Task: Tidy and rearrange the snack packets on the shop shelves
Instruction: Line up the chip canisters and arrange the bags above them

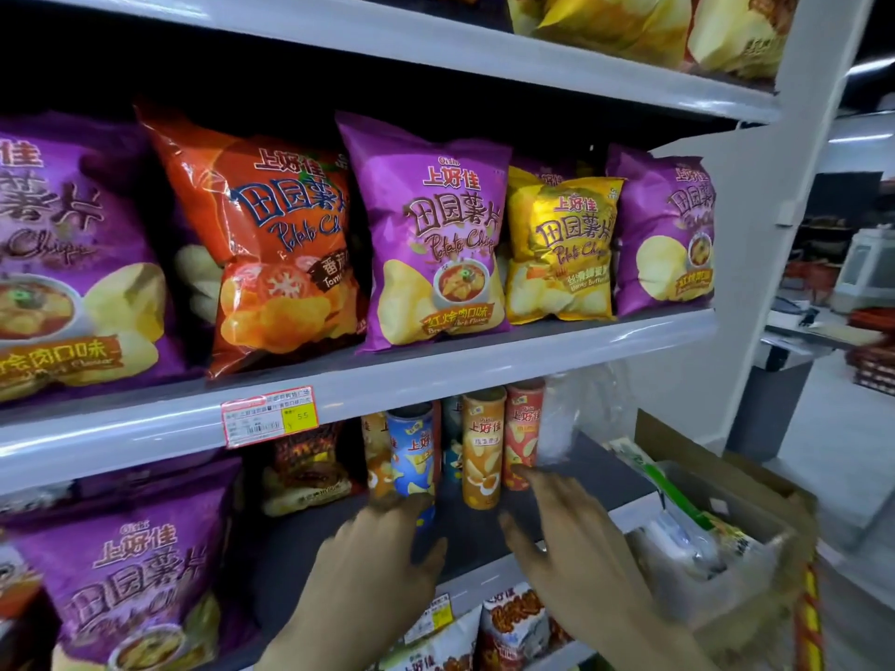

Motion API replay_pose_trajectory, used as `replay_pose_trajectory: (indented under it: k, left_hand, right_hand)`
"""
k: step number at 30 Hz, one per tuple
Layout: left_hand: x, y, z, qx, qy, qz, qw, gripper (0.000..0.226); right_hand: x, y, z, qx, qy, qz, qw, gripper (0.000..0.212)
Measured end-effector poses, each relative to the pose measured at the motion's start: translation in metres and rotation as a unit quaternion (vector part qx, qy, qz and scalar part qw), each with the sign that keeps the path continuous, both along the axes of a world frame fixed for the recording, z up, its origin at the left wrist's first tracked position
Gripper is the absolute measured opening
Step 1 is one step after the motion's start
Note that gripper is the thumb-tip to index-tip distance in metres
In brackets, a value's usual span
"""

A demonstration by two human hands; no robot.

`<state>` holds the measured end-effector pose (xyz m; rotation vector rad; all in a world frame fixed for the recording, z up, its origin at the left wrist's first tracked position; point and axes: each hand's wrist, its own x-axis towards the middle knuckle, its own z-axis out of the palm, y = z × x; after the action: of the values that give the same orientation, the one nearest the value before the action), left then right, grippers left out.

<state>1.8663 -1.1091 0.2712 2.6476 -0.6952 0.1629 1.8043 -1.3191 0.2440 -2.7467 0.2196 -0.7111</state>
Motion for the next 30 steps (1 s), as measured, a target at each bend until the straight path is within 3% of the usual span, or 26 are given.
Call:
replay_pose_trajectory:
  k: [6,17,25,30]
  left_hand:
    - [0.009,0.007,-0.033,0.016,0.037,0.014,0.999,0.055]
    - [0.045,-0.003,-0.080,0.031,0.107,0.063,0.992,0.045]
    - [0.102,-0.043,-0.122,-0.118,0.084,0.118,0.982,0.071]
    - [0.129,-0.071,-0.137,-0.210,0.065,0.187,0.957,0.087]
  right_hand:
    - [0.013,0.007,-0.044,-0.014,0.060,-0.007,0.998,0.063]
    - [0.044,-0.009,-0.089,0.005,0.136,-0.004,0.991,0.059]
    - [0.098,-0.053,-0.104,0.110,0.106,0.026,0.988,0.062]
    - [0.133,-0.074,-0.111,0.187,0.081,0.059,0.977,0.071]
